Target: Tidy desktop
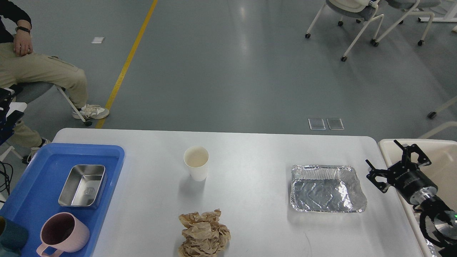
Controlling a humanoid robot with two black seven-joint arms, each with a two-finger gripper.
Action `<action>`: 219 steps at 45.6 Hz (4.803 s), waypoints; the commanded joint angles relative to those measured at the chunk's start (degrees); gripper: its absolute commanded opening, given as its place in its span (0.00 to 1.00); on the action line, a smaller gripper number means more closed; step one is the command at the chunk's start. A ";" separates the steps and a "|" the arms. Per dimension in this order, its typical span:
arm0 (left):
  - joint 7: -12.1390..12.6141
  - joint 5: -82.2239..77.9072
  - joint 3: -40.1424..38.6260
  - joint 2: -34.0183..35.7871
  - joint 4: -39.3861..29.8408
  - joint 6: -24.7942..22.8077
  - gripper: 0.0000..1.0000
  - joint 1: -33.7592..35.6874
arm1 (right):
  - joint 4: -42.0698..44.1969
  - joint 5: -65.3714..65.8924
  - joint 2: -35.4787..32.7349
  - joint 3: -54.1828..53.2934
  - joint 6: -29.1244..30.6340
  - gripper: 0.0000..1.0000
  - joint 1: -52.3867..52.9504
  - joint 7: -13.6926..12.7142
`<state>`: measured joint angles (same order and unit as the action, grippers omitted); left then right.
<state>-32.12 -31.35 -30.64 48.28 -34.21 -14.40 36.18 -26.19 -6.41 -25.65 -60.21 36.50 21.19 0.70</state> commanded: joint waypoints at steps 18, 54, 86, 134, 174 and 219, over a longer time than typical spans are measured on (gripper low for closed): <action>-3.04 13.60 -1.53 -1.95 0.02 -17.06 0.97 -4.02 | -0.09 2.37 0.07 0.01 -0.02 1.00 0.00 0.00; 6.61 23.80 -15.85 -21.56 0.03 -15.84 0.97 -6.13 | -0.80 8.26 -1.86 0.01 0.15 1.00 1.31 -0.09; 17.44 24.23 -20.07 -21.73 -0.06 -14.78 0.97 -9.11 | -0.88 9.05 -9.94 2.20 2.35 1.00 1.31 0.00; 25.09 24.67 -26.05 -25.51 -0.33 -9.50 0.97 -4.72 | -35.42 28.20 -43.77 2.03 9.47 1.00 -8.18 0.62; 25.79 24.59 -25.08 -27.80 -0.15 -7.22 0.97 -4.37 | -72.78 30.50 -69.62 19.78 -21.38 1.00 -9.76 0.35; 25.26 24.59 -26.31 -25.16 -0.41 -10.47 0.97 -5.69 | -62.06 59.64 -51.71 20.40 -26.65 1.00 -7.47 14.85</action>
<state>-6.63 -6.86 -56.92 22.24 -34.64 -23.70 30.80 -90.33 40.98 -82.50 -39.79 9.75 13.56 11.60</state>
